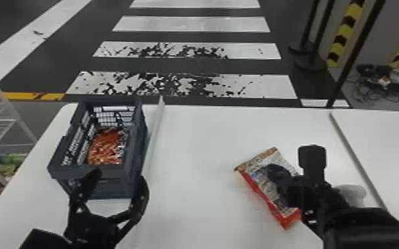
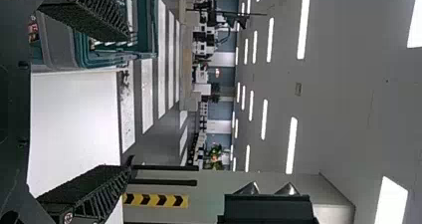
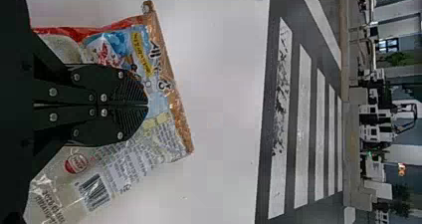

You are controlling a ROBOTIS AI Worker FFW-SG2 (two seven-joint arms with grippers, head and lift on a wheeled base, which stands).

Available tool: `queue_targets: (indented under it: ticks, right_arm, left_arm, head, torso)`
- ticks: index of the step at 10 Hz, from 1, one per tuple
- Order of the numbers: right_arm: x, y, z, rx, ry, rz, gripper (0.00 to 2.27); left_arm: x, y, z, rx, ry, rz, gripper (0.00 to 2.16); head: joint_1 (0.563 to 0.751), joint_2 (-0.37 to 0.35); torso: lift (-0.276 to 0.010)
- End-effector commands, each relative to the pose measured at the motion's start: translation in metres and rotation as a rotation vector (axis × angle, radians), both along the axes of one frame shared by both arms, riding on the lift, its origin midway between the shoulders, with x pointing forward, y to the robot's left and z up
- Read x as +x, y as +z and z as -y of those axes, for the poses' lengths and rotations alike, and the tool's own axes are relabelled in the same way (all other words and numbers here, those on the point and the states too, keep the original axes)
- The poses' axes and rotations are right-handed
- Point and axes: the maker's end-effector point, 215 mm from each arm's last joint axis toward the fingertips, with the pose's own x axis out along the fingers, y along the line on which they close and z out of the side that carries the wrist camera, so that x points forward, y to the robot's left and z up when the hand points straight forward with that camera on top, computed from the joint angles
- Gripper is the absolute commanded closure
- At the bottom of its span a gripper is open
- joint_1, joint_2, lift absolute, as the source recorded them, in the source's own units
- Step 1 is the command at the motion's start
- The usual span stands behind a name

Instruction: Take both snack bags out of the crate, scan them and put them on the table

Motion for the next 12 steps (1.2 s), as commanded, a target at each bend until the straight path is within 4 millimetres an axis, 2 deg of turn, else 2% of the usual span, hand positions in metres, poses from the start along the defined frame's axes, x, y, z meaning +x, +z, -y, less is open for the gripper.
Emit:
queue_targets:
  ticks: [1,2,3,6,7,9,12]
  right_arm:
    - [0.007,0.024,-0.003,0.032,-0.001,0.034,2.24]
    - [0.011,0.031,0.005,0.035,-0.016,0.05,2.24]
    - [0.021,0.041,0.024,0.03,-0.047,0.07,2.24]
    - [0.025,0.018,0.098,-0.013,-0.155,0.043,2.24]
    - [0.02,0.004,0.112,-0.036,-0.166,0.015,2.24]
    - [0.012,-0.016,0.13,-0.06,-0.181,-0.012,2.24]
    - [0.001,-0.029,0.143,-0.078,-0.195,-0.041,2.24]
  left_arm:
    - [0.0,0.0,0.0,-0.001,0.001,0.0,0.08]
    - [0.0,0.0,0.0,-0.001,0.001,0.0,0.08]
    - [0.0,0.0,0.0,-0.001,0.001,0.0,0.08]
    - [0.001,-0.002,-0.001,-0.001,0.001,-0.002,0.08]
    - [0.002,-0.001,-0.001,-0.001,0.001,0.0,0.08]
    - [0.001,-0.002,-0.001,0.001,0.001,-0.002,0.08]
    - [0.001,-0.005,0.003,-0.001,-0.004,-0.01,0.08]
  head:
    - [0.695,0.053]
    - [0.695,0.058]
    - [0.695,0.055]
    - [0.695,-0.007]
    - [0.695,-0.039]
    - [0.695,-0.073]
    - [0.695,-0.105]
  torso:
    - [-0.095]
    - [-0.095]
    - [-0.095]
    - [-0.095]
    - [-0.095]
    - [-0.095]
    - [-0.095]
